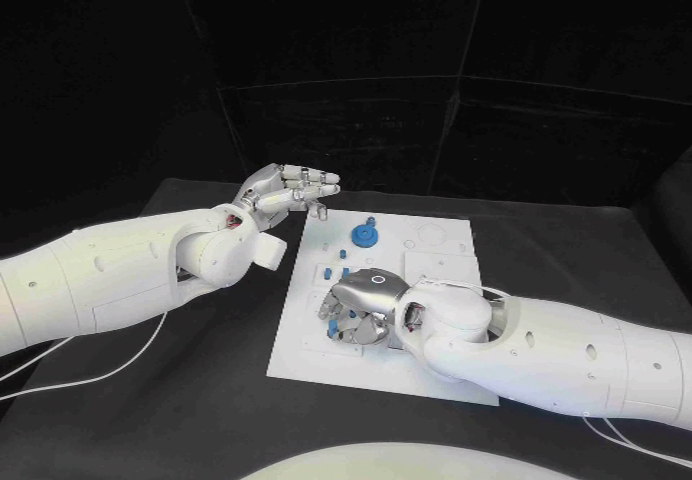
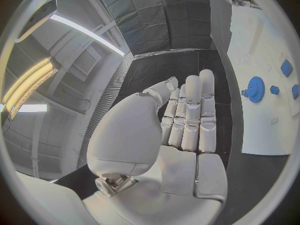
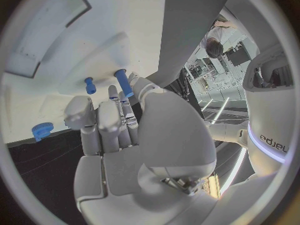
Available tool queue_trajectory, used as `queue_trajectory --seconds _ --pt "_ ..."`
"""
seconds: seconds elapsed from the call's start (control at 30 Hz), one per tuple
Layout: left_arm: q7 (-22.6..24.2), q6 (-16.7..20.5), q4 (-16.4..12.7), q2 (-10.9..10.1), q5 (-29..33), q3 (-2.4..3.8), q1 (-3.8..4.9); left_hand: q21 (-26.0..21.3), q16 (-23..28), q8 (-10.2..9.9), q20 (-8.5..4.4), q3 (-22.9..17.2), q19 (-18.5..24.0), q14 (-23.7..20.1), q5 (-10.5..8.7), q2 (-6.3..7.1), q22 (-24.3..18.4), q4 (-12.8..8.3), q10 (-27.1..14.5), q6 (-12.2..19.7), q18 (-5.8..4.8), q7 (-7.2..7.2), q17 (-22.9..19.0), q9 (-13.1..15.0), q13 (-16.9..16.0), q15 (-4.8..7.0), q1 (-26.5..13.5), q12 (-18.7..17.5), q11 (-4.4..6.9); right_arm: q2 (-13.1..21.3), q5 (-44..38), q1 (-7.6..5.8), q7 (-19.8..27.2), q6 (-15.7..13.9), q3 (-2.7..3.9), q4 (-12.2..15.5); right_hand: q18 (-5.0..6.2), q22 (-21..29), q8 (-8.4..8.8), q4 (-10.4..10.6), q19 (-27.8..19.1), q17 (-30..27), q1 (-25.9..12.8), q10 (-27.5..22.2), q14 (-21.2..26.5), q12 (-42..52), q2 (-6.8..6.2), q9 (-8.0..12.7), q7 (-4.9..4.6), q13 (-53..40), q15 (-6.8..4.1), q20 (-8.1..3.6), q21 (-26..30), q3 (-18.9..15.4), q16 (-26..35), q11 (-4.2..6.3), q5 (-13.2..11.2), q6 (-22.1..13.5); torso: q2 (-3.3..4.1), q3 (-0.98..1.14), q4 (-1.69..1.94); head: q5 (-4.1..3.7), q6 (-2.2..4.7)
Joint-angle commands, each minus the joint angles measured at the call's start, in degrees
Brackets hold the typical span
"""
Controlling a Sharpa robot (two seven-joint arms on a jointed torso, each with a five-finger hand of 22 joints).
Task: Assemble the parts on the task board
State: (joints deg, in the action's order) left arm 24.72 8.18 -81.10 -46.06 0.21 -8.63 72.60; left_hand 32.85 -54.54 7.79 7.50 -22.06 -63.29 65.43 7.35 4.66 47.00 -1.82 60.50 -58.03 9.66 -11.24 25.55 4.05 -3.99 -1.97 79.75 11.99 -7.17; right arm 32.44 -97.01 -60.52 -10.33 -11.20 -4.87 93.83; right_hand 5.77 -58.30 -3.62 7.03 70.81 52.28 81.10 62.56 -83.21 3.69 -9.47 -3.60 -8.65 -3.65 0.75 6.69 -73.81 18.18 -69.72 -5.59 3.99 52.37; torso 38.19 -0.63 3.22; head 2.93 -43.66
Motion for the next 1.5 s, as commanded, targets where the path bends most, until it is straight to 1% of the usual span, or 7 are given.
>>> queue_trajectory --seconds 0.03,0.47,0.67,0.87,1.1,1.37,1.5 --pt "0.2 -0.7 0.0 0.0 0.1 0.04 0.08 -0.3 -0.2 0.3 0.17 0.4 -0.1 -0.3 0.29 -0.11 -0.1 -0.1 -0.3 0.2 0.82 0.04 -0.1 0.1 0.0 -0.08 0.3 0.2 0.03 0.3 -0.2 -0.05 1.0 -2.9 0.00 0.6 1.37 2.9 0.07 -0.2 -1.7 -2.4 -0.9 -3.4 0.6 0.2 -0.32 -0.1 0.39 0.0 0.26 0.42 1.8 -2.6 1.7 -0.46 0.0 -2.4 0.00 0.03 -0.06 -0.01 0.06" --pt "0.1 -0.7 0.2 0.0 0.1 0.01 0.06 -0.3 -0.2 0.3 0.17 0.4 -0.1 -0.3 0.29 -0.11 -0.1 -0.1 -0.3 0.2 0.82 0.04 -0.1 0.1 0.0 -0.08 0.3 0.2 0.03 7.7 2.8 -0.20 3.0 -11.2 0.10 7.4 1.48 3.7 -0.51 -0.6 -0.9 -3.1 0.7 -5.0 0.1 4.9 2.64 -0.6 -0.62 -0.4 0.21 0.40 2.8 -12.8 2.3 -0.34 1.5 -1.6 -0.10 0.01 -0.10 -0.58 0.68" --pt "0.1 -0.6 0.0 -0.3 0.1 -0.51 0.07 -0.3 -0.3 0.3 0.16 0.5 -0.1 -0.4 0.27 -0.11 -0.1 -0.1 -0.3 0.2 0.81 0.04 -0.2 0.1 0.0 -0.08 0.3 0.3 0.02 15.4 17.0 -4.58 0.6 -13.0 0.33 10.2 0.13 -3.1 -1.18 1.9 3.3 4.6 -1.3 3.6 -2.0 9.7 3.71 -0.8 -1.31 -1.3 -0.14 0.13 -1.3 -15.4 -2.8 0.11 2.5 1.4 -0.17 -0.06 -0.09 -1.89 1.05" --pt "0.2 -0.1 -0.5 -0.7 0.1 -0.81 0.10 -0.4 -0.3 0.9 0.11 0.6 0.0 -0.5 0.26 -0.35 -0.1 -0.1 0.4 -0.7 0.84 0.68 -0.3 0.3 -0.1 0.09 0.4 0.9 0.43 23.0 26.8 -7.15 -3.4 -13.3 0.34 12.5 -1.16 -10.1 -3.20 3.9 7.2 11.1 -3.0 15.9 -3.1 16.8 3.26 -1.3 1.15 -5.6 -2.36 -1.66 -5.5 -18.2 -7.2 3.12 5.1 4.9 -0.25 -0.34 0.00 -3.91 1.42" --pt "0.5 0.5 -1.4 -1.3 0.1 -0.92 0.12 -0.5 -0.3 1.4 -0.03 0.8 0.3 -0.8 0.27 -0.41 -0.2 -0.1 1.1 -1.4 0.86 1.15 -0.5 0.4 -0.1 0.31 0.4 1.3 0.80 30.0 26.8 -7.65 -10.4 -11.9 0.10 15.8 -2.69 -17.7 -7.36 8.1 10.8 21.7 -5.1 21.0 -4.2 60.7 4.24 -2.2 2.86 -54.5 -3.76 -3.34 -9.9 -24.5 -13.3 4.61 6.9 6.6 -0.28 -0.26 -0.77 -5.51 1.59" --pt "0.8 1.1 -2.2 -2.0 0.1 -0.97 0.12 -0.7 -0.4 1.9 -0.15 1.0 0.7 -1.0 0.29 -0.64 -0.3 0.3 1.8 -2.1 0.84 1.71 -0.8 0.4 0.0 0.49 -0.1 1.6 1.18 33.8 17.9 -6.56 -19.5 -9.7 -4.08 18.3 -3.92 -23.7 -11.14 9.4 14.0 28.8 -4.9 22.9 -5.1 76.7 5.44 -3.9 3.02 -74.5 -3.58 -3.12 -12.7 -28.4 -16.7 4.59 8.1 6.5 -0.36 -0.32 -0.75 -6.84 1.37" --pt "0.9 1.1 -2.5 -2.3 0.1 -1.03 0.11 -0.8 -0.4 1.9 -0.17 1.1 0.8 -1.1 0.30 -0.65 -0.3 0.4 1.8 -2.2 0.84 1.78 -0.9 0.4 0.0 0.52 -0.2 1.6 1.23 34.0 14.6 -5.12 -22.7 -9.6 -5.02 19.0 -4.09 -24.5 -12.05 9.7 14.5 29.7 -8.0 23.2 -5.2 77.8 5.34 -4.4 3.02 -76.2 -3.53 -3.04 -13.1 -29.7 -17.1 4.60 8.8 6.0 -0.33 -0.21 -0.74 -7.04 1.29"
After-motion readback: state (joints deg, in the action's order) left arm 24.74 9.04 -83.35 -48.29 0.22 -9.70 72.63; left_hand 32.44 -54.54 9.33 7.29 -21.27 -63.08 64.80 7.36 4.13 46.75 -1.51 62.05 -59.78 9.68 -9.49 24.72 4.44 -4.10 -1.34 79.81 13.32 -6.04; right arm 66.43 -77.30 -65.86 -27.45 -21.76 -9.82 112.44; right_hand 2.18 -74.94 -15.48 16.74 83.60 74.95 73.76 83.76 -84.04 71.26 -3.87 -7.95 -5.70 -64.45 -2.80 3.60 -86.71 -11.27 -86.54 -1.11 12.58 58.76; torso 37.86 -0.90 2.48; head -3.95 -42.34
